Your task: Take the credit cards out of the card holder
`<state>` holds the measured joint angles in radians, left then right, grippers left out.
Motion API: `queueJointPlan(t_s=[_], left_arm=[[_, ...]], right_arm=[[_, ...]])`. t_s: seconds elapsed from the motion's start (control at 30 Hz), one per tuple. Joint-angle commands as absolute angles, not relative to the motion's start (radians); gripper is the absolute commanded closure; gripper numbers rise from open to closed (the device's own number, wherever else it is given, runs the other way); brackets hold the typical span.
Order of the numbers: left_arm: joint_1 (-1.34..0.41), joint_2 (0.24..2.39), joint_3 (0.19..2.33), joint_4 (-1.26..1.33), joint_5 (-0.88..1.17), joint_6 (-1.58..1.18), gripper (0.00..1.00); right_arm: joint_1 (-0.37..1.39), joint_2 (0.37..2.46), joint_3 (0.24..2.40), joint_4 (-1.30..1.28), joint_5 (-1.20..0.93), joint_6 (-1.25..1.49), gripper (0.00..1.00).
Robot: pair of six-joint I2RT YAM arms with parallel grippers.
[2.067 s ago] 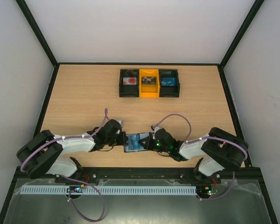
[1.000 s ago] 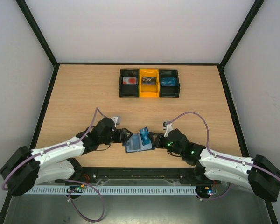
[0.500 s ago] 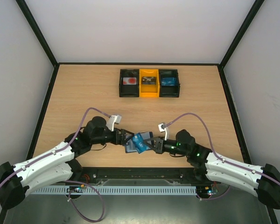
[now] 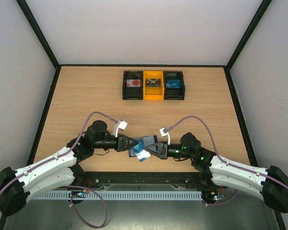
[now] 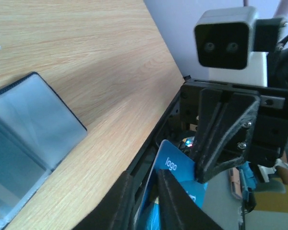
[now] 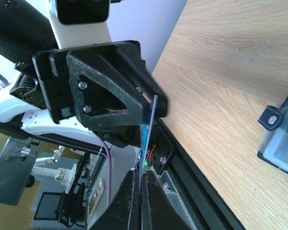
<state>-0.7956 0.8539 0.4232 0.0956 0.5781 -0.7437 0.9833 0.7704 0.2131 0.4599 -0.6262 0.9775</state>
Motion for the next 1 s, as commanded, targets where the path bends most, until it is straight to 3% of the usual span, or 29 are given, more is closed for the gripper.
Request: queueJointPlan(t_s=[0.0, 0.03, 0.27, 0.67, 0.77, 0.97], left_arm=[[-0.775, 0.838, 0.391, 0.167, 0.645, -0.768, 0.93], [-0.77, 0.835, 0.383, 0.177, 0.653, -0.774, 0.97], [-0.75, 0.79, 0.346, 0.227, 0.667, -0.809, 0.97], [-0.729, 0.681, 0.314, 0.246, 0.479, -0.943, 0.97], [-0.727, 0.651, 0.31, 0.265, 0.393, -1.004, 0.97], [-0.727, 0.553, 0.263, 0.317, 0.202, -1.156, 0.97]], right_arm=[[0.988, 0.764, 0.209, 0.534, -0.642, 0.994, 0.98], [0.989, 0.763, 0.211, 0.534, -0.638, 0.994, 0.98], [0.989, 0.756, 0.21, 0.53, -0.602, 1.004, 0.97], [0.989, 0.701, 0.166, 0.585, -0.424, 1.136, 0.38], [0.988, 0.729, 0.161, 0.631, -0.393, 1.173, 0.32], [0.988, 0.816, 0.15, 0.777, -0.349, 1.255, 0.32]])
